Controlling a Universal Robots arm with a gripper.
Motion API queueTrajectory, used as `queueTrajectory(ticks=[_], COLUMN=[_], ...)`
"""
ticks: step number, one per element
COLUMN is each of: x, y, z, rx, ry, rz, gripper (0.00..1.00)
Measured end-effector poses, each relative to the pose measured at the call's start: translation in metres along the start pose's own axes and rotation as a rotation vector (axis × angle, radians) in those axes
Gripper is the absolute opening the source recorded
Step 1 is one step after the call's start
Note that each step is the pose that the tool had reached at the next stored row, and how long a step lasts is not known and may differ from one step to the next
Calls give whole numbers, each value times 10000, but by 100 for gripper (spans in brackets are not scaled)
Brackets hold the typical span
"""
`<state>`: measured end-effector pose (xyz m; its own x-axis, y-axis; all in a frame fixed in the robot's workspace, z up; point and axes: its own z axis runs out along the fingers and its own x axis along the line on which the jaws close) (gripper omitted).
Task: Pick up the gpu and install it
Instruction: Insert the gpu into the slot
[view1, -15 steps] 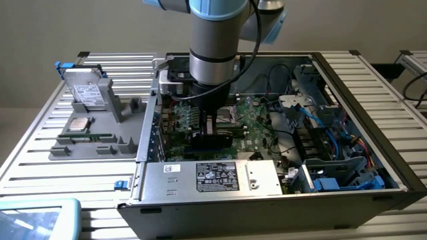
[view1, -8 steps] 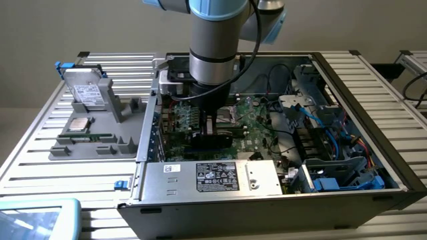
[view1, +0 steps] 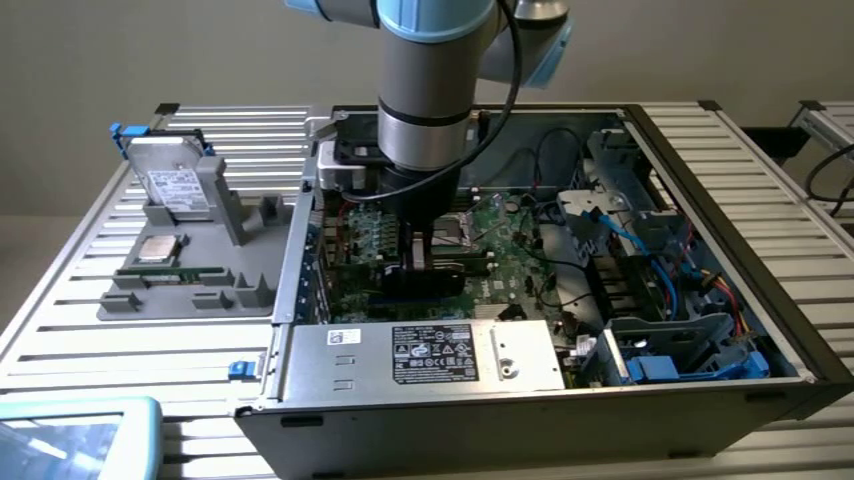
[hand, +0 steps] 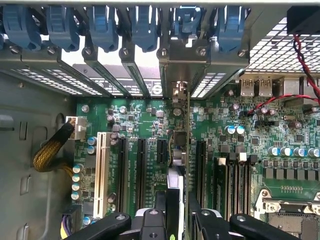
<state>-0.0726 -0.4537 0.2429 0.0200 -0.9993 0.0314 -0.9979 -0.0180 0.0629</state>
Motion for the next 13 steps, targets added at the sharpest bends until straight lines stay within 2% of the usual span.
queueTrajectory(ticks=[13], x=[0], y=[4], z=[13], rx=[-1], ry=[0], rz=[0], gripper=[27])
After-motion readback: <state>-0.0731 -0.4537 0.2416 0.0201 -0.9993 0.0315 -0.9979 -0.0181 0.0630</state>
